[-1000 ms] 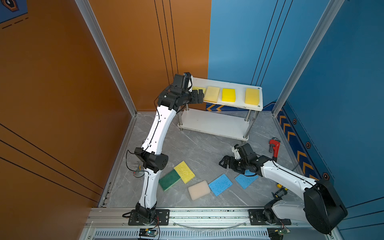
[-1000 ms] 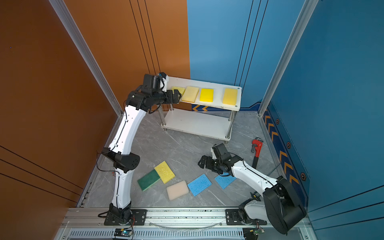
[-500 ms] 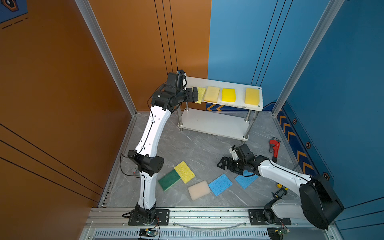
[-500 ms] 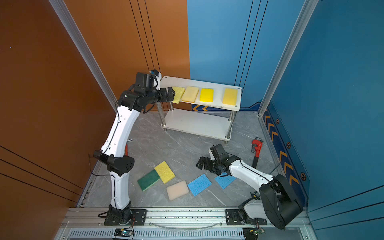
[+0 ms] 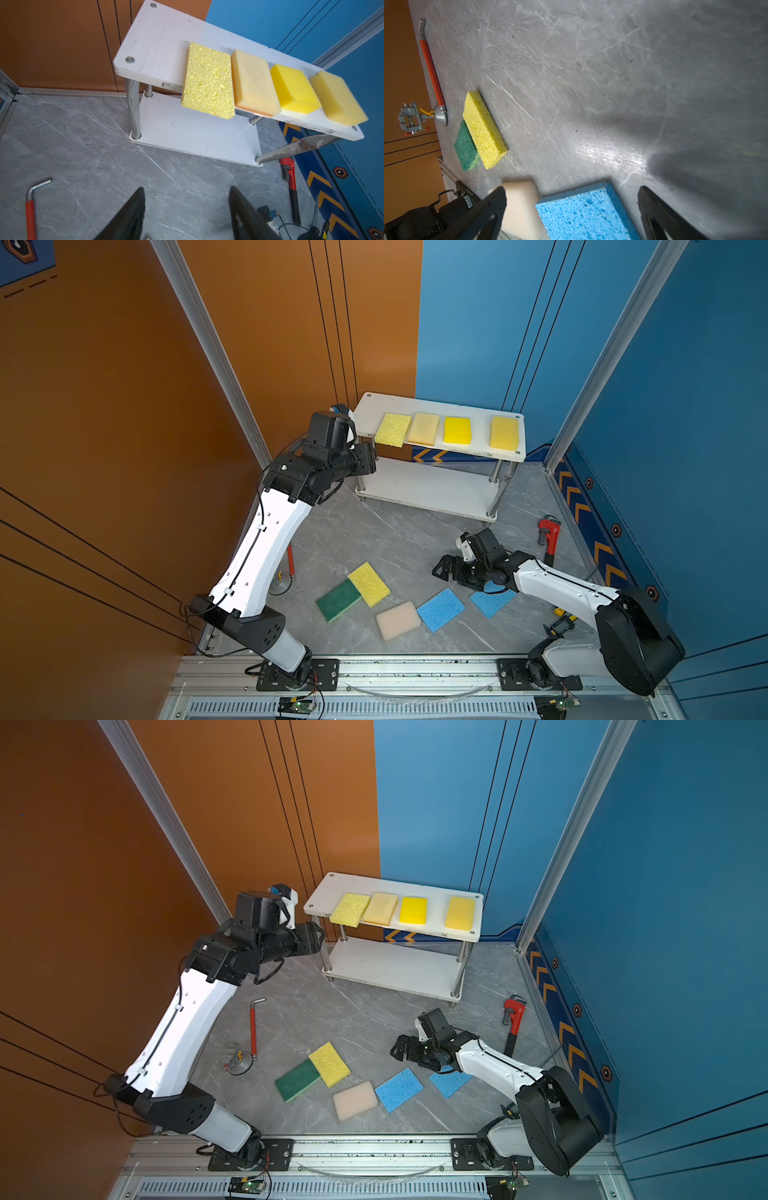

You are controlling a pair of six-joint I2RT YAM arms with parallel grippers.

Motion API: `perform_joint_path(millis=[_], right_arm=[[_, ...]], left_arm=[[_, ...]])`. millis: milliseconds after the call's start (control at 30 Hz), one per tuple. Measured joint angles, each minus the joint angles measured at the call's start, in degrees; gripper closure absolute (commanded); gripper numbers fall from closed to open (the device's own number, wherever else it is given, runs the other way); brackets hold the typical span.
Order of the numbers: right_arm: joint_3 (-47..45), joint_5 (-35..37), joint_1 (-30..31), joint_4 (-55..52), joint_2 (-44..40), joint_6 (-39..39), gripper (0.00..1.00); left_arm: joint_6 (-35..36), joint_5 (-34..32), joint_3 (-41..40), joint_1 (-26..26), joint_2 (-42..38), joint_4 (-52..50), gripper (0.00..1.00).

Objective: Arrange cleaning sponges on a shelf
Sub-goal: Place the cleaning sponge on the shelf, then move the cleaning sponge to the shelf.

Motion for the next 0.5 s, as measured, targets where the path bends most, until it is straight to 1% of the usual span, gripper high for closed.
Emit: perform_joint_path(millis=[133,233,367,500], right_arm=[[-0.02,0.0,0.33,0.39,-0.07,0.0,0.0],[-0.02,0.0,0.37,0.39,-0.61,0.0,0.0],[-0.5,0.02,0.28,0.48,-2.89,0.0,0.0],[-2.08,0.02,-0.46,0.48,-5.75,0.02,0.0]], left_arm=[[-1.01,0.0,-0.83,-2.49,2.99,1.18,0.41],[-1.05,0.2,-0.81,-3.43,5.35,2.27,0.42],[-1.14,0.44,-0.61,-3.5,7.85,2.64,0.42],[-1.2,0.68,1.73,-3.48,10.69,3.19,0.42]])
